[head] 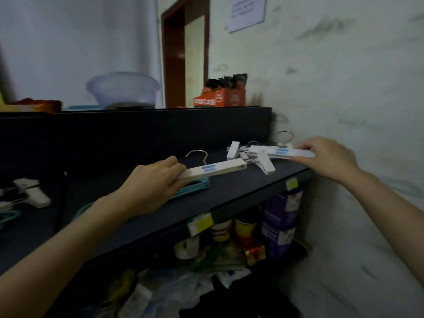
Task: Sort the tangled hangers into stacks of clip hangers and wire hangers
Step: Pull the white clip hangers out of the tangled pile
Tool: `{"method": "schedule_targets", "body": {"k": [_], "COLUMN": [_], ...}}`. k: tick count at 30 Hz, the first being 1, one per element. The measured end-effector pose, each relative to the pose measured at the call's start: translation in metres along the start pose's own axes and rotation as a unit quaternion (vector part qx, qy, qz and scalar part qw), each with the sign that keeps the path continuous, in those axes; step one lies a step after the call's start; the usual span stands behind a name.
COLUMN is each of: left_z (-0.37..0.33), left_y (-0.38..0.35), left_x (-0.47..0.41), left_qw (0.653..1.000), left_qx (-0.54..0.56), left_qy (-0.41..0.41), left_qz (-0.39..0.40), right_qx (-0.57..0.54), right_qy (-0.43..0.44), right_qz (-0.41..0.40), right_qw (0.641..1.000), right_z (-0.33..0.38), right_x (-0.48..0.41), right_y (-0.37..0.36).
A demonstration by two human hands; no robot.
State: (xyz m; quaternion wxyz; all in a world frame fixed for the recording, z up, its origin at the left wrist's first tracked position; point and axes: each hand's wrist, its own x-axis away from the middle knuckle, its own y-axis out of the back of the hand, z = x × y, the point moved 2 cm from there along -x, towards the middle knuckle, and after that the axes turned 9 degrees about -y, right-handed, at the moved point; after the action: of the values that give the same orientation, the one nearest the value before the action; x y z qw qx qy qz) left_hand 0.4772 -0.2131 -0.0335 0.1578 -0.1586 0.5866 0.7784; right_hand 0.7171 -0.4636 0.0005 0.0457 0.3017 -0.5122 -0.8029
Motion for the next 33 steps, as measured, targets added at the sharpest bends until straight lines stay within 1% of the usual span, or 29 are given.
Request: {"method": "schedule_targets", "body": {"k": [3,6,9,13,16,20,25,33], "left_z": [-0.024,-0.044,-0.062,-0.08,-0.087,-0.096,-0.109,-0.11], "left_y": [-0.021,-0.044,-0.069,-0.102,-0.122,-0.142,-0.164,-0.183], "left_x": [-0.042,-0.08,-0.118,-0.166,-0.202,-0.239,-0.276,-0.318], "left_qw": [0.999,0.998,0.997,0.993,0.992,0.991,0.991,0.99], "left_qx": [0.01,0.011,0.022,0.065,0.061,0.076,0.068,0.057], "left_qy": [-0.021,-0.034,-0.033,-0.038,-0.052,-0.044,-0.022,0.065], "left_qz": [0.027,0.049,0.07,0.088,0.1,0.103,0.113,0.114], "right_qx": [0.014,0.01,0.014,0.01,-0.007,-0.026,-0.049,-0.07], "right_qy": [-0.051,-0.078,-0.081,-0.085,-0.079,-0.059,-0.017,0.103], "right_qz": [-0.03,-0.047,-0.046,-0.042,-0.041,-0.038,-0.012,0.063], "right_qw": [0.998,0.996,0.996,0.995,0.996,0.997,0.999,0.99], "right_z": [-0.04,-0.07,-0.093,-0.12,-0.132,-0.141,-0.157,-0.165], "right_x": [-0.009,-0.019,-0.032,-0.061,-0.086,-0.113,-0.149,-0.22], "right_y": [0.012,0.017,0.017,0.009,0.001,-0.012,-0.036,-0.079]}}
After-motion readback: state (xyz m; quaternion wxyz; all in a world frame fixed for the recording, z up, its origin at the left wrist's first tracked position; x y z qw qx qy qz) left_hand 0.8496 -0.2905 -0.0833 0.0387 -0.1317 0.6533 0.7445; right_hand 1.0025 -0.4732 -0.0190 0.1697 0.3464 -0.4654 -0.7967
